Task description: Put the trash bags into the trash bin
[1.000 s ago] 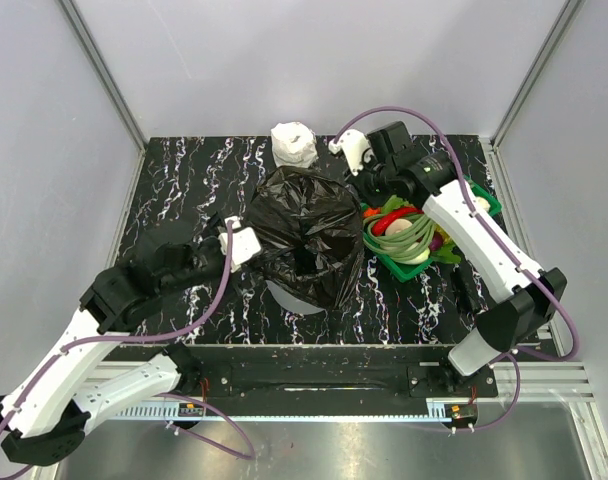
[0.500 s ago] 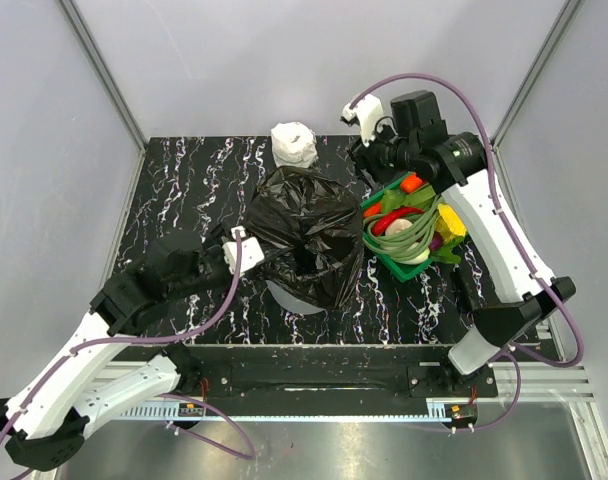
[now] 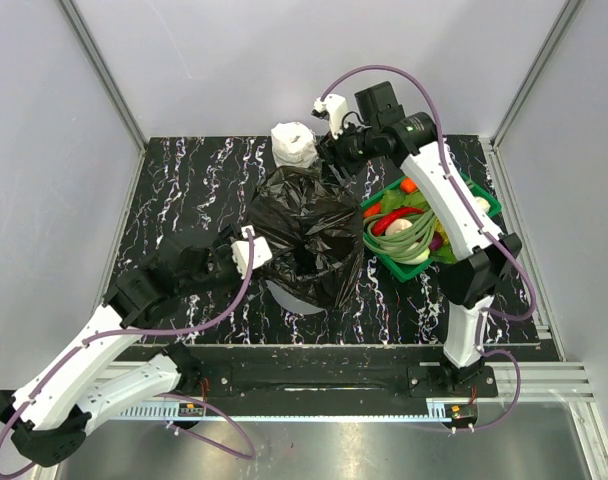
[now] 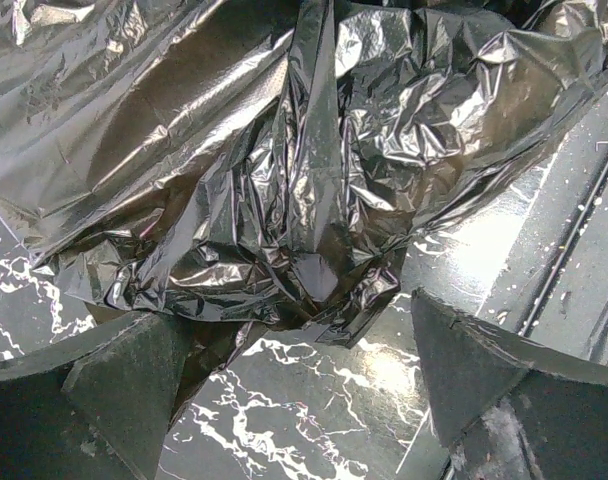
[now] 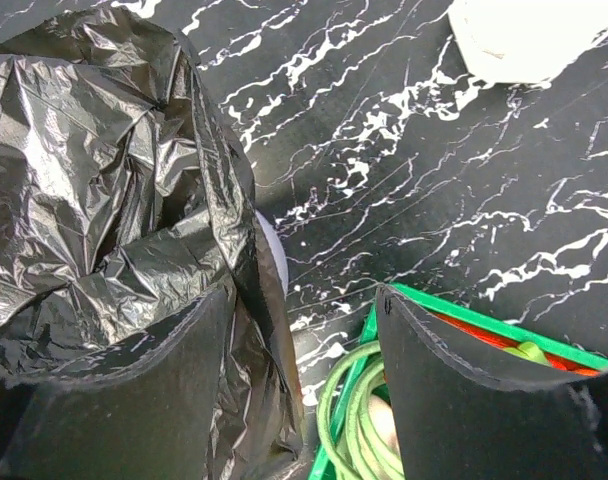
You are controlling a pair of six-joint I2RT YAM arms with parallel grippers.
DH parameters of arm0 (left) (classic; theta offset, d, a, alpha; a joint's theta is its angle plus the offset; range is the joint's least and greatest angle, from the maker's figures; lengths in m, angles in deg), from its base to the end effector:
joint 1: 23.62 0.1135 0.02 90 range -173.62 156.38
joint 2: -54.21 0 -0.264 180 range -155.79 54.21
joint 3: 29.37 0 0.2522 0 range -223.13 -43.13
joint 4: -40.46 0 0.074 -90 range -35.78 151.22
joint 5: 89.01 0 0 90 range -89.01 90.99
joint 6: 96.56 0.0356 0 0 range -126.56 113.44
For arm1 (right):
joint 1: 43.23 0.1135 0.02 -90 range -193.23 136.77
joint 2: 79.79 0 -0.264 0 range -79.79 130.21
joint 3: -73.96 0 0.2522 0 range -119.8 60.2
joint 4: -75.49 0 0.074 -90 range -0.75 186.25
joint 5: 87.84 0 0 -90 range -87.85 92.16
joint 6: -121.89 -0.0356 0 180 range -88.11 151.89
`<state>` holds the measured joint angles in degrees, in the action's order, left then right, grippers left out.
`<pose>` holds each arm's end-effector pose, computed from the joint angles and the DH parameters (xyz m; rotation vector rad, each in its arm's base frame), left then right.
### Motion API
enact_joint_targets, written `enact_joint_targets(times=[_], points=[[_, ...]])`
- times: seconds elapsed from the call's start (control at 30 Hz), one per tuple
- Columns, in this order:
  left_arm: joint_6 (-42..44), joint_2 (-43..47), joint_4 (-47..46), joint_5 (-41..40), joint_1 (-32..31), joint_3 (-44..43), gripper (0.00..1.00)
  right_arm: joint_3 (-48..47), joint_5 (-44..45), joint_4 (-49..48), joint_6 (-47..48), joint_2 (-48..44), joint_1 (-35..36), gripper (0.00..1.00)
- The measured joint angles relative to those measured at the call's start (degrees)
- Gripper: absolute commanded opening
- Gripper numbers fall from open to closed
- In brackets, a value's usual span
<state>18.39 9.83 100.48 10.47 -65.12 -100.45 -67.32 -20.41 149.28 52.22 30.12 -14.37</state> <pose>0.1068 -0.1023 0.3515 1.2651 1.7550 -0.3451 0.3473 0.2070 0.4209 -1.1363 1.9985 0.5308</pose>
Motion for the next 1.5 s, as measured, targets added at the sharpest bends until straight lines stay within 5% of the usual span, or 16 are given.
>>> enact_joint_targets(times=[0.47,0.77,1.33,1.5], points=[[-0.68,-2.01,-0.96,0.70,0.11,0.00,0.42,-7.13,-5.20,3.10,-0.22,2.80,0.00,0.67],[-0.20,-2.25,-0.96,1.05,0.11,0.00,0.31,-9.40,-5.64,3.63,-0.22,7.41,0.00,0.64],[0.48,-2.71,-0.94,3.26,0.11,0.00,0.04,-11.10,-7.17,4.39,-0.48,9.09,0.00,0.08],[0.76,-2.71,-0.96,3.82,0.11,0.09,0.00,-11.10,-7.06,4.39,-0.39,9.09,0.00,0.00]])
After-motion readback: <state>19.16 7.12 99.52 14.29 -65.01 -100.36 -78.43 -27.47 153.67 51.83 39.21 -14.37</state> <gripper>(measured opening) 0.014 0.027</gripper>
